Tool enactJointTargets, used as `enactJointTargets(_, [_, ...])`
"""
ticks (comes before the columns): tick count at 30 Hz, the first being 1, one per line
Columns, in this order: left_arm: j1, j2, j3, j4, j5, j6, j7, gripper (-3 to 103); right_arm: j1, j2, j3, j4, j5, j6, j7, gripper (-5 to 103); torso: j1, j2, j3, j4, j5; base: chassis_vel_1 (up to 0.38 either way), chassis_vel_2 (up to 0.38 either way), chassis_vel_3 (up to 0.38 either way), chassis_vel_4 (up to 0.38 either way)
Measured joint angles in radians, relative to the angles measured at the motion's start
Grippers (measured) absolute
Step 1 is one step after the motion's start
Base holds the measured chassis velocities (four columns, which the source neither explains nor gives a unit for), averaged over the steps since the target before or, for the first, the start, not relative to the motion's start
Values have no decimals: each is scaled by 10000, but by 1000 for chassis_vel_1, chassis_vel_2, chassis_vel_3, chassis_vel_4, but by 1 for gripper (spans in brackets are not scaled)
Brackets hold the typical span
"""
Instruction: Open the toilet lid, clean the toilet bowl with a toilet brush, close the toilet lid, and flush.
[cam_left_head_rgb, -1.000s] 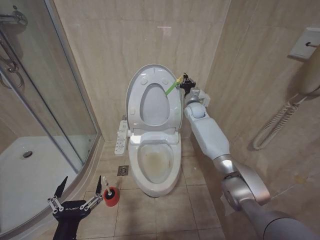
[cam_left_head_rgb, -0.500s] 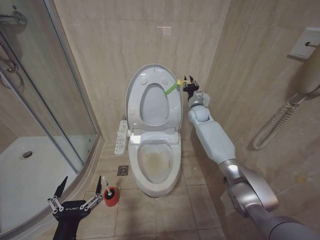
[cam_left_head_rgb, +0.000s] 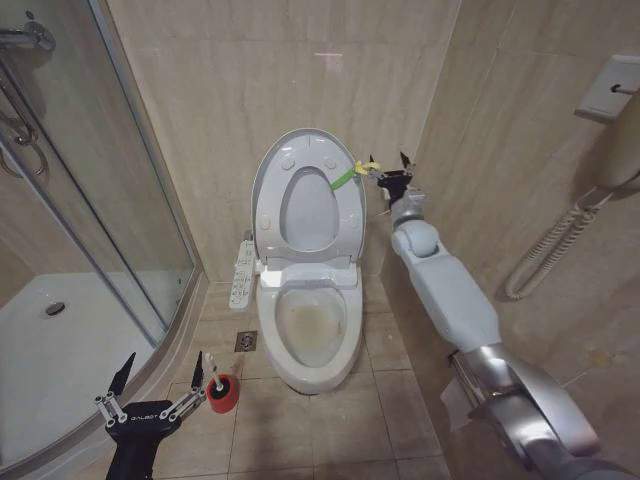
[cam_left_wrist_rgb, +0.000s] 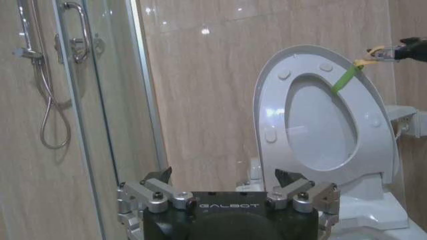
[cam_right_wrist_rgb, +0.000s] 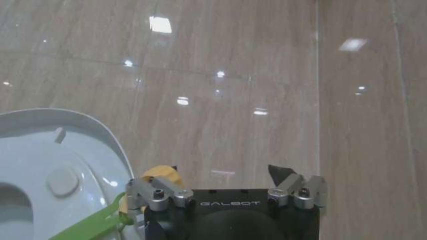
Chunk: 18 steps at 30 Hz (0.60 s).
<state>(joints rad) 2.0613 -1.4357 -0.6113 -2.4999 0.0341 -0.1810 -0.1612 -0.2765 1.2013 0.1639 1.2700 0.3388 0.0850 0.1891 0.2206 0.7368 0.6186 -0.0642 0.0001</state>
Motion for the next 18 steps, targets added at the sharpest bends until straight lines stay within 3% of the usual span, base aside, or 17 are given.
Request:
enactJointTargets(3, [0,0,0,0,0,0,0,100,-264,-169,8,230,81,-23,-13,79,0,0,0,1,0,0,0,0,0])
enactJointTargets(4, [0,0,0,0,0,0,-1,100,-411,-232,5,347,116,-29,-21,100,0,0,0,1,0,0,0,0,0])
enactJointTargets(18, [1,0,0,0,0,0,0,100,-1441,-230,-419,1576,706,-205,-4,100,0,0,0,4,-2,0,0,0,0])
